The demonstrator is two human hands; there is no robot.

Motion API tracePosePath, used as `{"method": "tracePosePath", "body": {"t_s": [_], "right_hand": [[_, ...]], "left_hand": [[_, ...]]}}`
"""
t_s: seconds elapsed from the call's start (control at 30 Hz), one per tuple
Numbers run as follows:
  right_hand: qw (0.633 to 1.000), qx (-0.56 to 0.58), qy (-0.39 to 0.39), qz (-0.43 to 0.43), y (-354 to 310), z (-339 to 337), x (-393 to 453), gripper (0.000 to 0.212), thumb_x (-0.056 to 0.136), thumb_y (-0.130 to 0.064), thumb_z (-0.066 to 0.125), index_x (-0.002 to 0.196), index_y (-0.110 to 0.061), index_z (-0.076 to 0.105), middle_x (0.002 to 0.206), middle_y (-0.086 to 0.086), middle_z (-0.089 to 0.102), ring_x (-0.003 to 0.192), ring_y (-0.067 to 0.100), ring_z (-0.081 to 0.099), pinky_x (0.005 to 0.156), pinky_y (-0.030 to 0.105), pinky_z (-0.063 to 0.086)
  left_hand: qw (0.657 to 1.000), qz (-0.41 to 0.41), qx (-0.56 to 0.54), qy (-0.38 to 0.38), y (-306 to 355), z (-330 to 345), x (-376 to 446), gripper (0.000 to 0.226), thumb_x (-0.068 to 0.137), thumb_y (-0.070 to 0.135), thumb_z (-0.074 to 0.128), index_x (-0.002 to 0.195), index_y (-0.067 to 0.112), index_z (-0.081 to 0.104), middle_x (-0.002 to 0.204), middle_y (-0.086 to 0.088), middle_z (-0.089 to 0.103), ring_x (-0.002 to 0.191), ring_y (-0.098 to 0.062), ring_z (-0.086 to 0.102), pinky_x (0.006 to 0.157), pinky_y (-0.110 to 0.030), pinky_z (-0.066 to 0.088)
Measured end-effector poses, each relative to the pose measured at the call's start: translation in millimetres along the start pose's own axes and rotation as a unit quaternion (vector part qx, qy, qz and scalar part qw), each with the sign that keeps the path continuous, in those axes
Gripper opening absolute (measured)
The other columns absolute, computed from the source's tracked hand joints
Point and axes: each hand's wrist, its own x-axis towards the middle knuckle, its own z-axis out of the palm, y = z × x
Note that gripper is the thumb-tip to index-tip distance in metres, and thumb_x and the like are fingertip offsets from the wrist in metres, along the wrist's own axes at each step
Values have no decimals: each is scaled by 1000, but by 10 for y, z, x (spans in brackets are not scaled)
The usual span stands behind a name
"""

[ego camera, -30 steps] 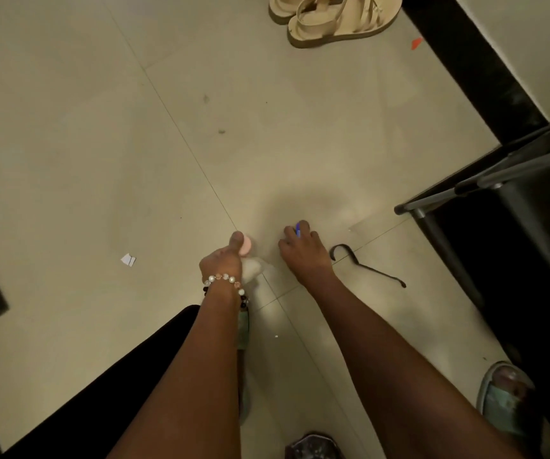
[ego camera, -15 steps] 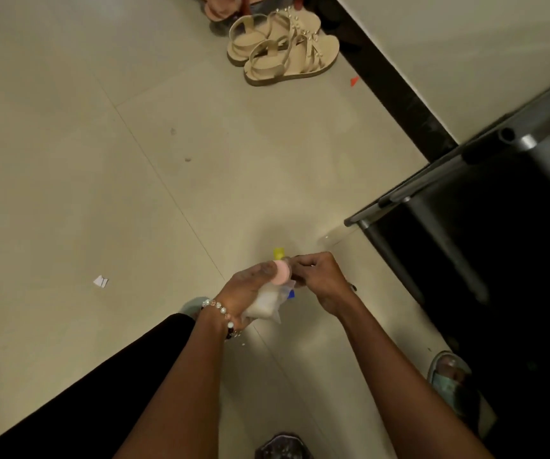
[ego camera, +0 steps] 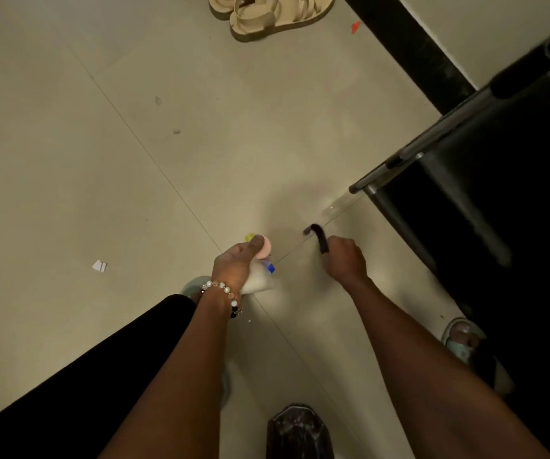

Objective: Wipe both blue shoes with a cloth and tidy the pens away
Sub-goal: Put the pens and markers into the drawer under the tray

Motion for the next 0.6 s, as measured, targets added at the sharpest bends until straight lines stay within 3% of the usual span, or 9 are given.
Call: {"method": "tracePosePath", "body": {"t_s": [0.1, 0.23, 0.3, 0.33, 0.4, 0.43, 0.53, 0.6], "right_hand": [[957, 280, -28, 71, -2, -283, -216, 6, 88, -12, 63, 94, -9, 64, 95, 8, 65, 90, 23, 63, 77, 32, 53], [867, 485, -51, 104, 27, -1000, -922, 5, 85, -1, 62, 87, -5, 63, 88, 14, 69, 75, 26, 68, 69, 33, 56], [840, 530, -56, 98, 90, -1397, -1418, 8, 86, 4, 58, 93, 1, 61, 88, 18, 70, 68, 27, 68, 69, 32, 57], [838, 536, -55, 91, 136, -1583, -1676, 9, 86, 4, 57, 94, 3, 61, 87, 19, 70, 67, 27, 68, 68, 31, 57], [844, 529, -48, 74, 265, -1950, -2205, 8, 86, 5, 57, 93, 6, 61, 86, 21, 70, 65, 28, 68, 64, 30, 57], [850, 522, -41, 66, 357, -2133, -2496, 8, 86, 6, 57, 92, 9, 61, 84, 22, 69, 62, 28, 67, 61, 29, 56], [870, 492, 15, 36, 718, -2660, -3428, 5, 83, 6, 59, 85, 8, 63, 77, 21, 68, 59, 22, 62, 60, 27, 52], [852, 515, 89, 21, 1023, -2949, -4106, 11, 83, 7, 62, 77, -2, 63, 77, 22, 68, 60, 20, 62, 66, 30, 51]], "left_hand": [[1000, 2, 7, 7, 63, 140, -230, 23, 85, 28, 71, 76, 6, 66, 60, -4, 70, 51, -14, 64, 76, -37, 53], [1000, 6, 5, -13, 270, 467, -869, 25, 81, 31, 75, 75, 8, 67, 71, -11, 71, 66, -27, 65, 75, -40, 53], [999, 5, 6, -31, 374, 668, -1297, 27, 77, 33, 79, 75, 8, 68, 84, -16, 71, 72, -31, 64, 74, -45, 55], [999, 7, 8, -39, 423, 770, -1533, 27, 78, 33, 78, 75, 9, 67, 82, -15, 71, 69, -30, 65, 67, -40, 56], [997, 16, 22, -70, 487, 974, -2027, 25, 82, 34, 74, 77, 10, 65, 73, -9, 72, 60, -26, 65, 57, -29, 53], [996, 17, 32, -87, 481, 1066, -2277, 26, 83, 35, 73, 80, 11, 66, 75, -10, 73, 62, -26, 66, 59, -29, 52], [987, 22, 30, -154, 394, 1337, -3026, 32, 83, 35, 73, 93, 5, 68, 92, -20, 70, 68, -29, 65, 61, -32, 53], [973, 29, 37, -224, 294, 1583, -3536, 34, 89, 34, 65, 103, 3, 65, 91, -18, 69, 60, -25, 66, 52, -28, 52]]}}
